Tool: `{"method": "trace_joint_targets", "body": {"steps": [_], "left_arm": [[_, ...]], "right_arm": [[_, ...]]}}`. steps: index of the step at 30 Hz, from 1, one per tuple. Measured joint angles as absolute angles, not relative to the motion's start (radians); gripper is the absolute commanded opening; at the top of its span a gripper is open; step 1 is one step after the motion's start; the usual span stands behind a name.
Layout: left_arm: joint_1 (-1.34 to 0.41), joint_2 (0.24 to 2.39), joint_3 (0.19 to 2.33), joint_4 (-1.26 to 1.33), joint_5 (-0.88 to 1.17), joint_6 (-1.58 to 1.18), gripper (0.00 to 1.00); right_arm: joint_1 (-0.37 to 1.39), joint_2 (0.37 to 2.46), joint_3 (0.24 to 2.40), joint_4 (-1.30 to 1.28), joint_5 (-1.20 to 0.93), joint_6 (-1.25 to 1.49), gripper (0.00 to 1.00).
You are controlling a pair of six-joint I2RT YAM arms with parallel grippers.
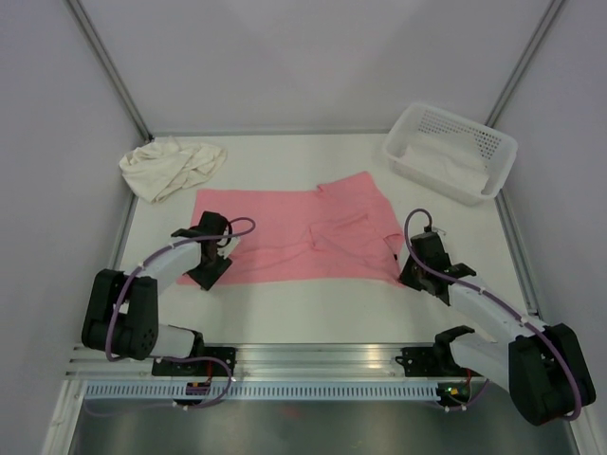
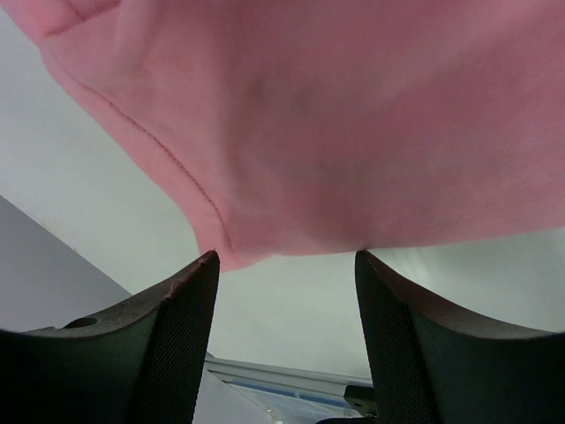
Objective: Roll the t-shirts
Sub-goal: Fold the tshirt
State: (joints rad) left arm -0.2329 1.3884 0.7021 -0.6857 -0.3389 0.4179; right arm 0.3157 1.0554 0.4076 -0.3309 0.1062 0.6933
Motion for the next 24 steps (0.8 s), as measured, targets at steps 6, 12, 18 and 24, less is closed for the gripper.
{"method": "trace_joint_targets", "body": {"steps": [6, 12, 18, 24], "left_arm": [[-0.163, 1.345, 0.671, -0.682, -0.338, 0.494, 0.73], [-0.163, 1.256, 0.668, -0.651, -0.278, 0.599, 0.78], [-0.163, 1.290, 0.632, -0.581, -0.215, 0.652, 0.76], [-0.165, 1.328, 0.602, -0.479, -0.234, 0.670, 0.09]], "right_arm": [[0.316, 1.011, 0.445, -0.405, 0.146, 0.696, 0.34], [0.316, 0.920, 0.487, -0.442, 0.168, 0.706, 0.43], [0.316, 0.948, 0.438, -0.415, 0.155, 0.736, 0.49], [0.313, 1.005, 0.379, -0.345, 0.137, 0.771, 0.29]]}}
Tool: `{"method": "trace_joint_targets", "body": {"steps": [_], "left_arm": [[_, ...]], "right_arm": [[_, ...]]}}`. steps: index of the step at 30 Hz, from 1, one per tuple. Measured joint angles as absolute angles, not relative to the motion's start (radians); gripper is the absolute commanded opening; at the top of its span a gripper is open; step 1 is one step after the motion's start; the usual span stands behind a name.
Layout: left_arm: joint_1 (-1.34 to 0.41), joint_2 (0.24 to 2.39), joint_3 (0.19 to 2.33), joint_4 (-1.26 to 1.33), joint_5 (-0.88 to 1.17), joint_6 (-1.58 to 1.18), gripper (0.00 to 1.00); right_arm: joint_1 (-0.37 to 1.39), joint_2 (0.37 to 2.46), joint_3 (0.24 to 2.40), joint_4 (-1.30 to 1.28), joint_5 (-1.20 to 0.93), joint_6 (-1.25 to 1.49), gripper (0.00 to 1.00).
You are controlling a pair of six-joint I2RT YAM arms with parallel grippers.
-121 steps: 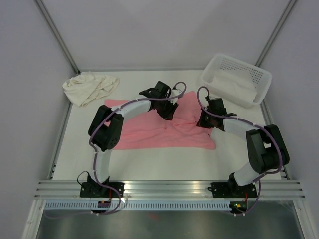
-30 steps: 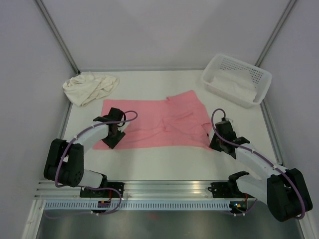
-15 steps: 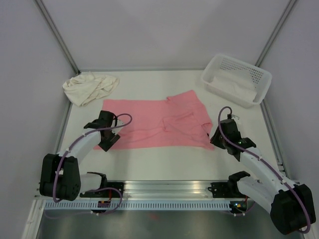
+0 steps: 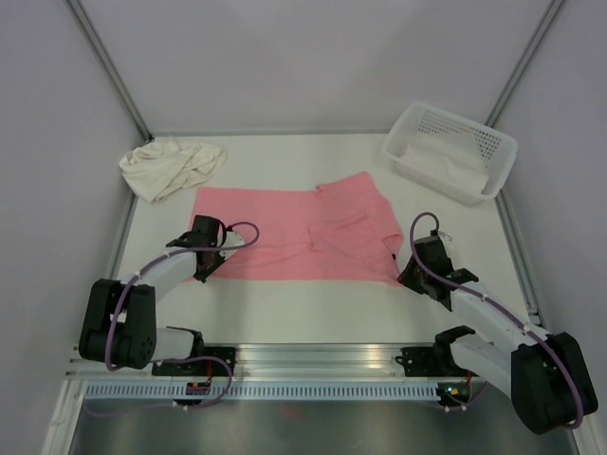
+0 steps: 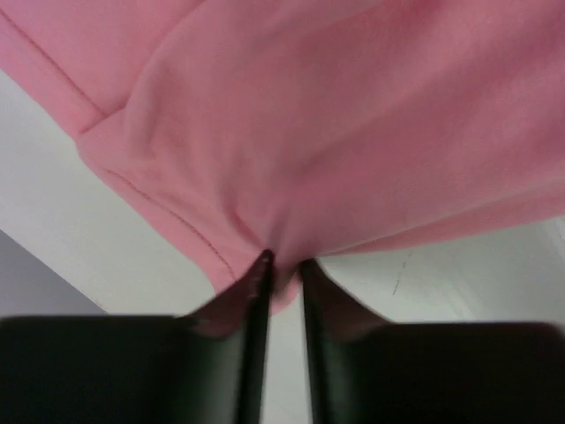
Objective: Roll the t-shirts
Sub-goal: Fold the tshirt
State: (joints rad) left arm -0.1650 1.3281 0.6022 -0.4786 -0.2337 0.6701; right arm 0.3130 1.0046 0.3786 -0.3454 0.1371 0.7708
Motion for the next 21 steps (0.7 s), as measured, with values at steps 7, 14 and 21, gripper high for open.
{"method": "trace_joint_targets", "body": {"steps": [7, 14, 21], "left_arm": [[-0.165, 1.324, 0.550, -0.389, -0.281, 0.713, 0.02], [-0.131, 1.266, 0.504, -0.391, -0.288, 0.820, 0.02], [-0.124, 1.260, 0.503, -0.426, -0.279, 0.869, 0.02]], "right_arm": [[0.302, 0.951, 0.332, -0.314, 0.132, 0.819, 0.00], [0.301, 0.865, 0.332, -0.364, 0.152, 0.830, 0.01], [0.301, 0.845, 0.331, -0.399, 0.123, 0.835, 0.00]]}}
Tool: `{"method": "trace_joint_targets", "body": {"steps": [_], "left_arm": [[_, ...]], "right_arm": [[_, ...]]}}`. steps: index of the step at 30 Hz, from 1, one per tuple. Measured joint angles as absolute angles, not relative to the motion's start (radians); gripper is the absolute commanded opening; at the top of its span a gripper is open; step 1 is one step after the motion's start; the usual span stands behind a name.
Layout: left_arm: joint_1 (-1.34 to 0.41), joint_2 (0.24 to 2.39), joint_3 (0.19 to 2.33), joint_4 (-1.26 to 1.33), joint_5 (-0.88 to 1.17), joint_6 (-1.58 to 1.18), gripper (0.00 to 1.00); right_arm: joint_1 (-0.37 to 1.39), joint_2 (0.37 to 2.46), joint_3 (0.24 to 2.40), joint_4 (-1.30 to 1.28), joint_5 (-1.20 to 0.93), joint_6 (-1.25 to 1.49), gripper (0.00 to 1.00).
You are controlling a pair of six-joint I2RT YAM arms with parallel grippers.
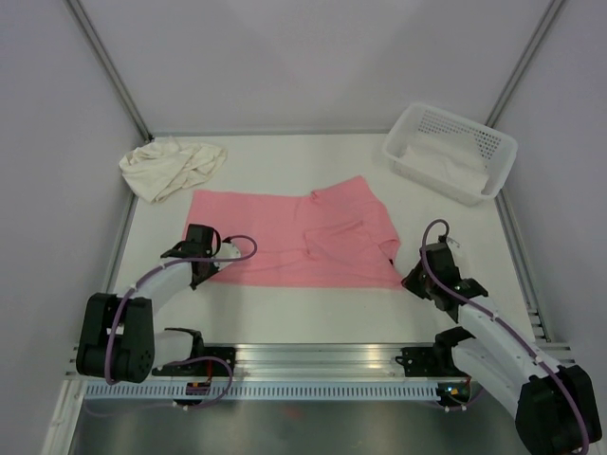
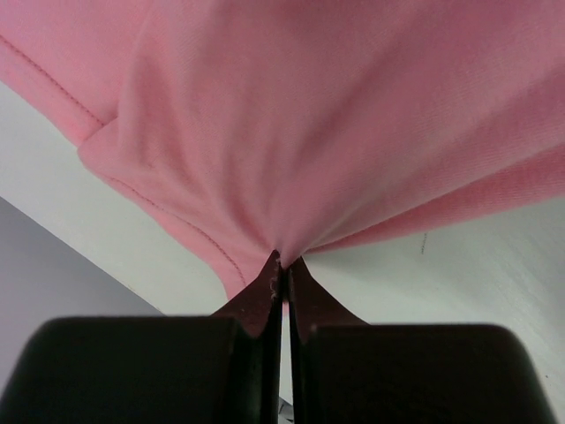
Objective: Roll the t-shirts
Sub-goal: Fold the tshirt
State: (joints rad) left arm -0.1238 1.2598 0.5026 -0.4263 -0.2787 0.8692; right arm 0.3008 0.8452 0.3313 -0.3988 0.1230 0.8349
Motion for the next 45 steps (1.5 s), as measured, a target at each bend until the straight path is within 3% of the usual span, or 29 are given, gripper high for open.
{"method": "trace_joint_targets", "body": {"steps": [12, 13, 14, 15, 16, 17, 19, 23, 26, 33, 37, 38, 41, 45], "left_arm": [[-0.123, 1.179, 0.508, -0.689, -0.202, 0.924, 0.04], [-0.123, 1.178, 0.511, -0.707, -0.200, 0.925, 0.10], [-0.123, 1.177, 0.514, -0.727, -0.198, 0.926, 0.40], [-0.123, 1.176, 0.517, -0.744, -0.197, 0.932, 0.57], [-0.123, 1.175, 0.520, -0.760, -0.196, 0.934, 0.81], [-0.122, 1.174, 0.523, -0.776, -0.199, 0.938, 0.93], [-0.119, 1.173, 0.535, -0.802, -0.210, 0.929, 1.00], [-0.118, 1.176, 0.606, -0.843, -0.227, 0.895, 0.97], [-0.118, 1.209, 0.739, -0.853, -0.226, 0.793, 0.80], [-0.118, 1.305, 0.892, -0.627, -0.237, 0.515, 0.73], [-0.118, 1.432, 0.899, -0.485, -0.302, 0.422, 0.64], [-0.118, 1.471, 0.908, -0.458, -0.320, 0.406, 0.63], [-0.114, 1.593, 0.968, -0.392, -0.358, 0.360, 0.62], [-0.100, 1.700, 1.065, -0.335, -0.369, 0.313, 0.67]], "right_arm": [[0.304, 0.639, 0.355, -0.618, 0.083, 0.849, 0.00], [0.307, 0.638, 0.360, -0.631, 0.080, 0.850, 0.02], [0.312, 0.636, 0.366, -0.645, 0.076, 0.852, 0.08], [0.316, 0.636, 0.372, -0.656, 0.075, 0.854, 0.31], [0.321, 0.636, 0.379, -0.667, 0.074, 0.862, 0.39], [0.326, 0.636, 0.385, -0.678, 0.076, 0.860, 0.55], [0.328, 0.636, 0.404, -0.702, 0.091, 0.859, 0.62], [0.330, 0.634, 0.446, -0.714, 0.124, 0.852, 0.68], [0.330, 0.657, 0.479, -0.668, 0.138, 0.832, 0.65], [0.332, 1.021, 0.724, -0.466, 0.164, 0.645, 0.58], [0.340, 1.321, 0.935, -0.366, 0.167, 0.522, 0.27], [0.342, 1.387, 0.984, -0.339, 0.166, 0.499, 0.25], [0.345, 1.560, 1.104, -0.280, 0.167, 0.449, 0.26], [0.345, 1.816, 1.321, -0.247, 0.171, 0.389, 0.43]]}}
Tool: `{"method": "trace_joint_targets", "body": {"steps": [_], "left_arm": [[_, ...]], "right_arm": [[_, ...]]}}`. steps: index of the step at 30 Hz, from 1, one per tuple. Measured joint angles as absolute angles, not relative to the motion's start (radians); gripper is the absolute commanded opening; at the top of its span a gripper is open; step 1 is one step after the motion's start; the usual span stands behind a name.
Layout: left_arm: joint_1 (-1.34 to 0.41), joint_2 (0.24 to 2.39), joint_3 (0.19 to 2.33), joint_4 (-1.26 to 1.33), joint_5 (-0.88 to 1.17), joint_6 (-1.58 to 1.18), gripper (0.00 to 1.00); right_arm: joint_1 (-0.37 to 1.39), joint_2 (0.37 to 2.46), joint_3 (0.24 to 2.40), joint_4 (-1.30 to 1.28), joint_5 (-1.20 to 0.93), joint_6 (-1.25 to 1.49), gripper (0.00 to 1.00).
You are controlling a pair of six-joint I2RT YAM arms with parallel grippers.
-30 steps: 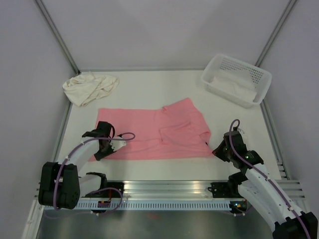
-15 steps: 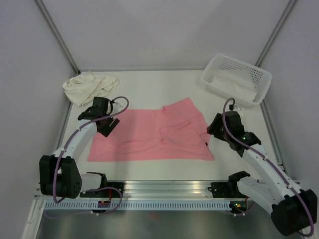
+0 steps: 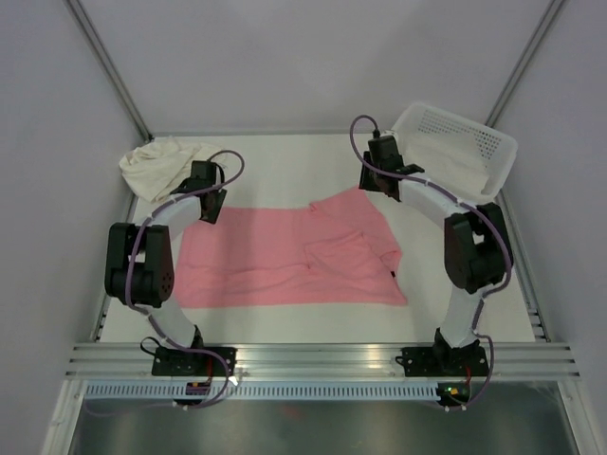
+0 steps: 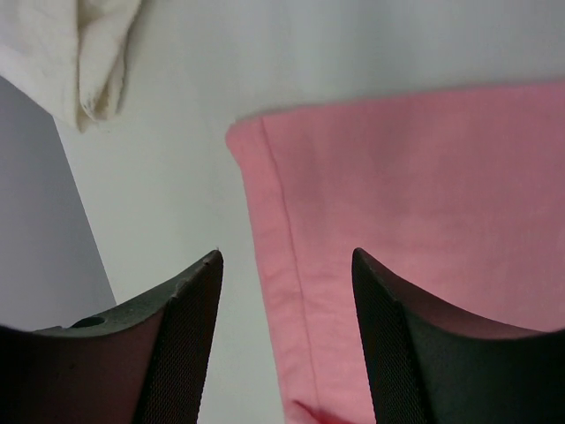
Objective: Roll the t-shirts
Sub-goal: Fold the tshirt
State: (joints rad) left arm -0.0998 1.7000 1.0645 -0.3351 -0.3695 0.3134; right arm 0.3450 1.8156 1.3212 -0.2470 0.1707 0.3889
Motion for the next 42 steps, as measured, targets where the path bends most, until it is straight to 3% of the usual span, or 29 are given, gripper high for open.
{"method": "trace_joint_targets", "body": {"steps": [6, 14, 21, 23, 29, 31, 36, 42], "left_arm": [[-0.016, 1.798, 1.168, -0.282, -0.364, 0.261, 0.67], [0.080, 1.897, 1.239, -0.281, -0.315, 0.227, 0.64], [0.112, 1.968, 1.301, -0.300, -0.180, 0.194, 0.61], [0.117, 1.968, 1.301, -0.305, -0.146, 0.188, 0.55], [0.117, 1.967, 1.301, -0.313, -0.069, 0.175, 0.52], [0.117, 1.967, 1.301, -0.313, -0.056, 0.169, 0.52], [0.117, 1.959, 1.303, -0.325, -0.043, 0.147, 0.53], [0.117, 1.911, 1.303, -0.337, -0.064, 0.128, 0.57]], "right_arm": [[0.345, 2.136, 1.655, -0.272, 0.171, 0.338, 0.56], [0.345, 2.335, 1.826, -0.340, 0.195, 0.311, 0.54], [0.339, 2.333, 1.812, -0.338, 0.189, 0.301, 0.41], [0.336, 2.325, 1.795, -0.323, 0.181, 0.301, 0.38], [0.329, 2.289, 1.729, -0.283, 0.153, 0.307, 0.35], [0.329, 2.282, 1.720, -0.282, 0.151, 0.306, 0.29], [0.329, 2.274, 1.707, -0.286, 0.134, 0.300, 0.00], [0.329, 2.263, 1.694, -0.288, 0.109, 0.302, 0.00]]}}
